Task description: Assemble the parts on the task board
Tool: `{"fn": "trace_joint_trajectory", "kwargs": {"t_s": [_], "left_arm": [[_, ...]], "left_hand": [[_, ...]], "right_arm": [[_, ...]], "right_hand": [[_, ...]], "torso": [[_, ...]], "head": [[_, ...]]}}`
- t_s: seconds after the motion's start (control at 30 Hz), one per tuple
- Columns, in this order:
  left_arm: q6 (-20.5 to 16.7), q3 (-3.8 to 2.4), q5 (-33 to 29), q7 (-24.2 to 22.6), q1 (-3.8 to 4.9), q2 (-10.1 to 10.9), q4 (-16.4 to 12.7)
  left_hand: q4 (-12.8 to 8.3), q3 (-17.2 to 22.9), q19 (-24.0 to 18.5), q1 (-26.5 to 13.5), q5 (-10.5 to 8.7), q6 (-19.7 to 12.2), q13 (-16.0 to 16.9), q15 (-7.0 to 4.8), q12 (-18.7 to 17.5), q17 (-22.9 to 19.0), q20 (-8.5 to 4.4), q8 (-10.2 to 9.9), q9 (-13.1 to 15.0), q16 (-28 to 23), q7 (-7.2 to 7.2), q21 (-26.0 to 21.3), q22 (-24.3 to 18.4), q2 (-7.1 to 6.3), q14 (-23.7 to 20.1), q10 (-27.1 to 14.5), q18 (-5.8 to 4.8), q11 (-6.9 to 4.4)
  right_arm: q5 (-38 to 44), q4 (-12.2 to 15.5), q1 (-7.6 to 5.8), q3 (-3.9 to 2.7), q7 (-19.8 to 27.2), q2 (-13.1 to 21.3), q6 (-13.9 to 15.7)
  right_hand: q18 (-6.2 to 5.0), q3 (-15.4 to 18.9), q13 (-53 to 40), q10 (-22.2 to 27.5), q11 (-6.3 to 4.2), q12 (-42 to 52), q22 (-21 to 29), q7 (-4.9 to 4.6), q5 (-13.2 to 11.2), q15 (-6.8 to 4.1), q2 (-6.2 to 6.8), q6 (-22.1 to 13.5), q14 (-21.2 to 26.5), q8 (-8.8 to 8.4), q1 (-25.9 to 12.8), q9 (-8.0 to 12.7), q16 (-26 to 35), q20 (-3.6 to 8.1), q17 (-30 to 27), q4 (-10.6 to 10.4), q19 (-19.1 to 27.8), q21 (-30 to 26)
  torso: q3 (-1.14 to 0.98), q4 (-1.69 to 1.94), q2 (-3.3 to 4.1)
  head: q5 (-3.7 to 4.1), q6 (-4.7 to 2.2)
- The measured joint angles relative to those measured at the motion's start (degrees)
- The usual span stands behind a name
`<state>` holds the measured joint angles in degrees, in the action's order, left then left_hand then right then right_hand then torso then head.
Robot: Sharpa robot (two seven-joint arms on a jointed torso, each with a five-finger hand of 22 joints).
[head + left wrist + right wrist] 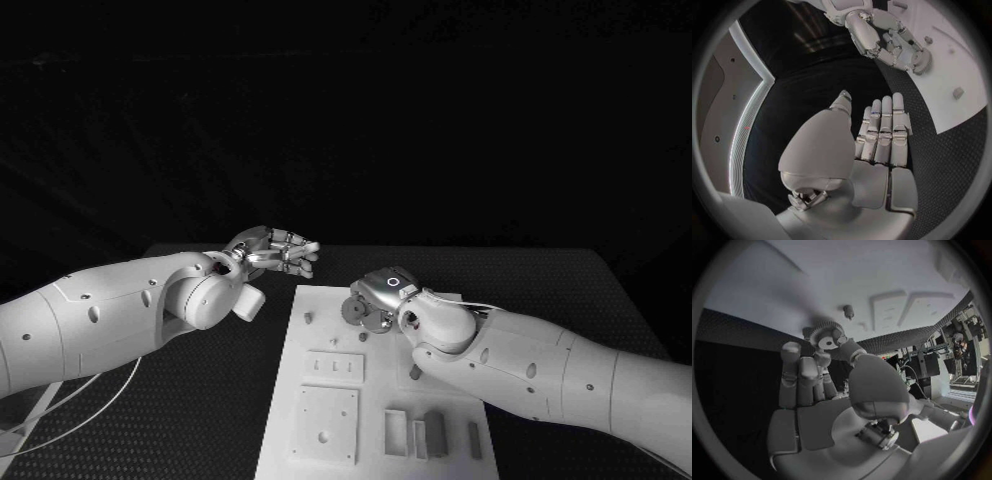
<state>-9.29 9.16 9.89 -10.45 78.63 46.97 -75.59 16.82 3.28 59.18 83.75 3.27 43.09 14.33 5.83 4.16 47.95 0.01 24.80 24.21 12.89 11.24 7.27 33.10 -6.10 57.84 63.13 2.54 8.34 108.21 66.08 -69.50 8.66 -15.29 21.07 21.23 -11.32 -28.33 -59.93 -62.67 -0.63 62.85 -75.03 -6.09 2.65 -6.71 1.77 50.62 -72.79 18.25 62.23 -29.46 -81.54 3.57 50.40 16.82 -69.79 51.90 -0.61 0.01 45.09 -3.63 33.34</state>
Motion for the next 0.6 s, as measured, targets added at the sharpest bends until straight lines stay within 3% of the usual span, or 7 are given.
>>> {"fn": "trace_joint_trajectory", "kwargs": {"t_s": [0.3, 0.6], "left_arm": [[0.01, 0.0, 0.01, 0.01, 0.0, -0.16, 0.11], [0.01, 0.0, 0.01, 0.02, 0.0, -0.16, 0.11]], "left_hand": [[0.0, 0.0, 0.0, 0.0, 0.0, 0.0, 0.05, 0.0, 0.0, 0.05, 0.0, 0.0, 0.06, 0.0, 0.0, 0.0, 0.0, 0.0, 0.0, 0.0, -0.28, 0.0], [0.0, 0.0, 0.0, 0.0, 0.0, 0.0, 0.04, 0.0, 0.0, 0.05, 0.0, -0.22, 0.06, 0.0, 0.0, 0.0, 0.0, 0.0, 0.0, 0.0, 0.5, 0.0]], "right_arm": [[0.01, -0.67, 0.12, -0.03, -0.27, -0.63, 0.47], [-0.19, -1.15, 0.09, -0.05, -0.24, -0.94, 0.46]], "right_hand": [[0.0, -0.15, 0.14, -0.01, 0.0, 0.0, 0.0, 0.0, -0.01, 0.1, 0.13, 0.0, -0.05, -0.15, -0.13, -0.24, 0.0, -0.02, -0.05, -0.16, 0.0, 0.0], [0.0, -0.32, 0.62, -0.03, 0.0, -0.23, 0.0, 0.03, -0.04, 0.12, 0.44, 0.03, -0.06, -0.98, 0.18, -0.76, 0.0, 0.04, -0.12, 0.01, -0.23, 0.0]], "torso": [[-0.03, 0.03, 0.02], [-0.01, 0.0, 0.0]], "head": [[0.01, 0.19], [0.03, 0.35]]}}
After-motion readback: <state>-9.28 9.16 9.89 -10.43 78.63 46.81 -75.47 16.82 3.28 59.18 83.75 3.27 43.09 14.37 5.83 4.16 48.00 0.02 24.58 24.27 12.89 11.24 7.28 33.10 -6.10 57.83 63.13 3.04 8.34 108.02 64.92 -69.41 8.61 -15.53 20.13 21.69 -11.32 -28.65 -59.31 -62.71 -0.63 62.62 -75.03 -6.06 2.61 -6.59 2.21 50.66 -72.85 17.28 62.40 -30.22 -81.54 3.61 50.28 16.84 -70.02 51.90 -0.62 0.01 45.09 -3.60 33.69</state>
